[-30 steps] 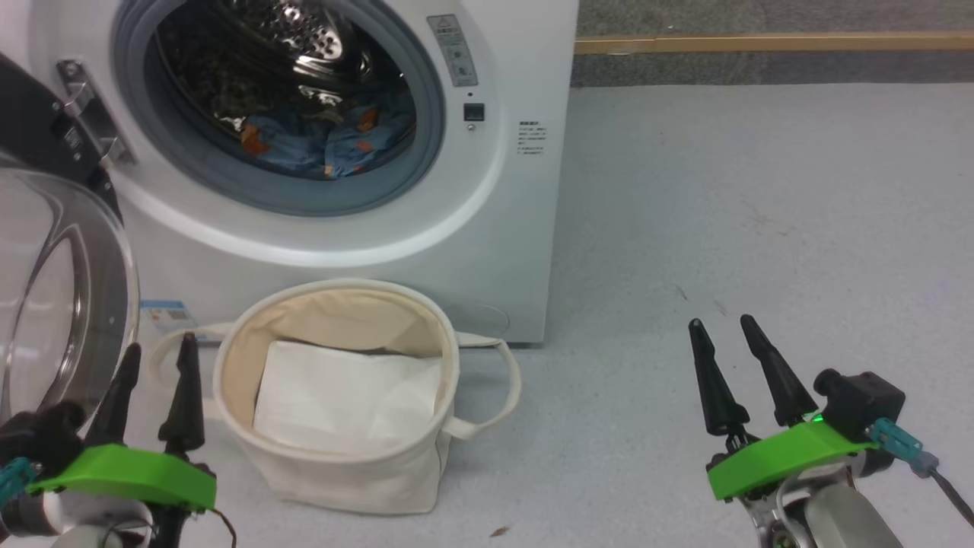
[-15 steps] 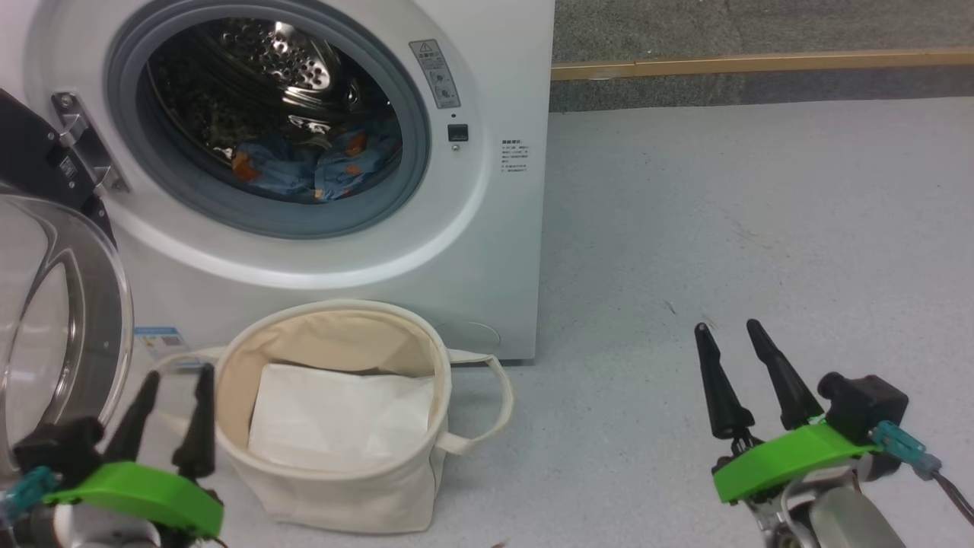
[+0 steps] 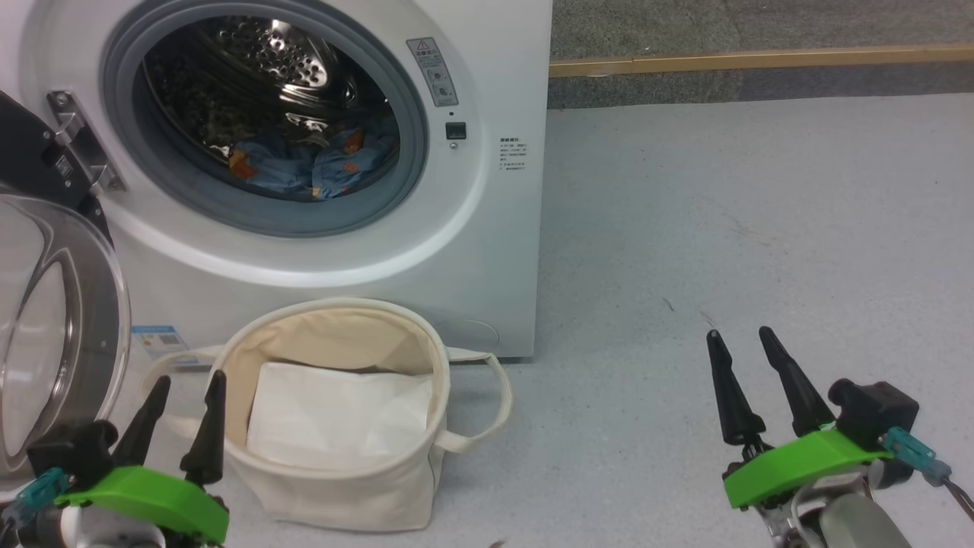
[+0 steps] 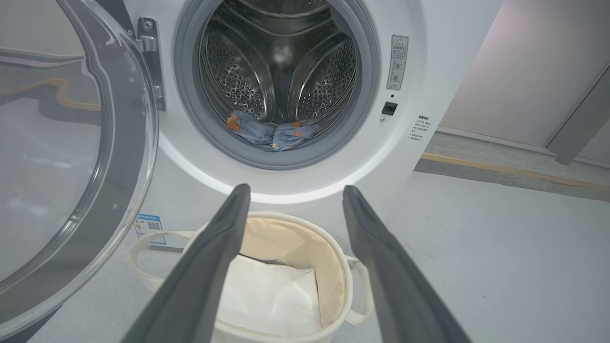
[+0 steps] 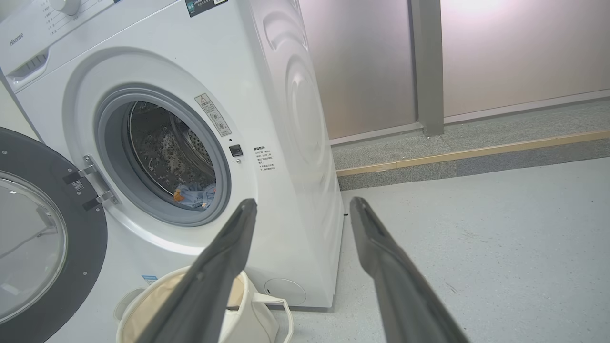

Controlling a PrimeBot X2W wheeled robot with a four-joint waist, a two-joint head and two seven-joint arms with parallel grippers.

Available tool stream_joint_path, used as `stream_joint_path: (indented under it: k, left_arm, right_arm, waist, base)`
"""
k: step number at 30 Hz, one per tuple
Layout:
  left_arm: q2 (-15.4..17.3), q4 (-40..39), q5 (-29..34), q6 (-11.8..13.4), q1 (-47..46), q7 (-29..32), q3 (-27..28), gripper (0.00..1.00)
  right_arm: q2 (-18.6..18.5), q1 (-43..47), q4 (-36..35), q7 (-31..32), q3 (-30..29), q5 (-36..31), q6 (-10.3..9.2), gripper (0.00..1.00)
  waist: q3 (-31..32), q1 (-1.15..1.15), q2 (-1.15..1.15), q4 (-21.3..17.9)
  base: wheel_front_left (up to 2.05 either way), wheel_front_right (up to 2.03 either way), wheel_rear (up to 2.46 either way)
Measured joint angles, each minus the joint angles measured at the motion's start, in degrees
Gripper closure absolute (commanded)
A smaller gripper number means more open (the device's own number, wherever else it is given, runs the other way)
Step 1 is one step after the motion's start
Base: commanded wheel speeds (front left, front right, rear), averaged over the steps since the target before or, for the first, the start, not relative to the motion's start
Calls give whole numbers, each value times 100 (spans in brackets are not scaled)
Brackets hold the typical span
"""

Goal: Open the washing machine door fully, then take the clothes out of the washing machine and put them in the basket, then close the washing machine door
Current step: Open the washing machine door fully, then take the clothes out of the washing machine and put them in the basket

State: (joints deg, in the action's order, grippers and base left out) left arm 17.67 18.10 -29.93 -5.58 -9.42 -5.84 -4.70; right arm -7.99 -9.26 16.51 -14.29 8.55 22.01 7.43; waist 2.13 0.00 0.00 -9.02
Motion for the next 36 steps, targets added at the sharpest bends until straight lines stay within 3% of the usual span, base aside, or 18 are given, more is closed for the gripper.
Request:
stream_joint_path:
  k: [15, 36]
  left_arm:
    - [108, -264, -155, -99, -18, -110, -136, 0]
    - [134, -287, -242, 105, -151, -80, -177, 0]
  right_arm:
    - [23, 5, -1, 0, 7, 2, 0, 0]
    - [37, 26, -40, 0, 12, 10, 0, 0]
  waist:
    - [-77, 0, 0, 32]
    - [-258, 0, 0, 111]
  base:
    - [56, -25, -31]
    - [184, -176, -8]
